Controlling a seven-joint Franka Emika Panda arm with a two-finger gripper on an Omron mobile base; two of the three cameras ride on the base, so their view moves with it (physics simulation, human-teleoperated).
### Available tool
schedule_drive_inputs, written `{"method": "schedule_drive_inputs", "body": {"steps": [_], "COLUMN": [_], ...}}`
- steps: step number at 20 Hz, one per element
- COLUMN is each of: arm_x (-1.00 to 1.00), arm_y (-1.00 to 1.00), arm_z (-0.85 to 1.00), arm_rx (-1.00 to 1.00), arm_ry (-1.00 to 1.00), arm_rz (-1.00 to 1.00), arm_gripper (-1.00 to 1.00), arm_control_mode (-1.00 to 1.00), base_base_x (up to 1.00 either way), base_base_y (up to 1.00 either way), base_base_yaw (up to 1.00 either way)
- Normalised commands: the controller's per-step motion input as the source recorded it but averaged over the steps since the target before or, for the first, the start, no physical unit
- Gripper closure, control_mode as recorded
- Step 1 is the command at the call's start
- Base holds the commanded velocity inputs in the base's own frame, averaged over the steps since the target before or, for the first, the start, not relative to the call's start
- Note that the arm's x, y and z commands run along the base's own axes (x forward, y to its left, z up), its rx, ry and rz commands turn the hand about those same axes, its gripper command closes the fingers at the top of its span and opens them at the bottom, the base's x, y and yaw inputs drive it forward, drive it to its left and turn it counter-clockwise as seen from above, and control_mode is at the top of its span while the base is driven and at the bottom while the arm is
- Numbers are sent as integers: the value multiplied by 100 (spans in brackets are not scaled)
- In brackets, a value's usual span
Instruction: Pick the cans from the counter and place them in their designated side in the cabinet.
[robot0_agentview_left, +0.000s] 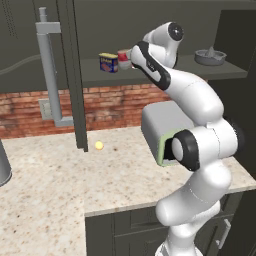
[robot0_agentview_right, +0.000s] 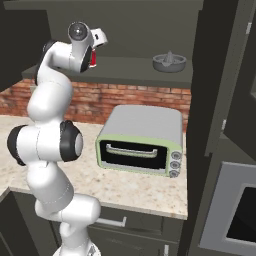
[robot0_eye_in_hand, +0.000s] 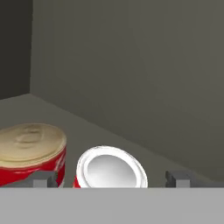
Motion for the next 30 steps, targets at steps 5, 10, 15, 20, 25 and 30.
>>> {"method": "schedule_drive_inputs", "body": {"steps": [5,10,15,20,25,30], "arm_x": [-7,-23,-32,-45,-59,-70], "arm_y": [0,-1,-4,-8,-7,-8], "arm_z": [0,1,3,7,2,0], "arm_rx": [0,0,0,0,0,0], "arm_ry": [-12,-13,-12,-11,-9,-8], "arm_rz": [4,4,4,2,1,0], "arm_gripper": [-100,-100,-100,-100,-100,-100], "arm_control_mode": [-100,-100,-100,-100,-100,-100], "base_base_x": [0,0,0,0,0,0], "base_base_y": [0,0,0,0,0,0], "base_base_yaw": [0,0,0,0,0,0]}}
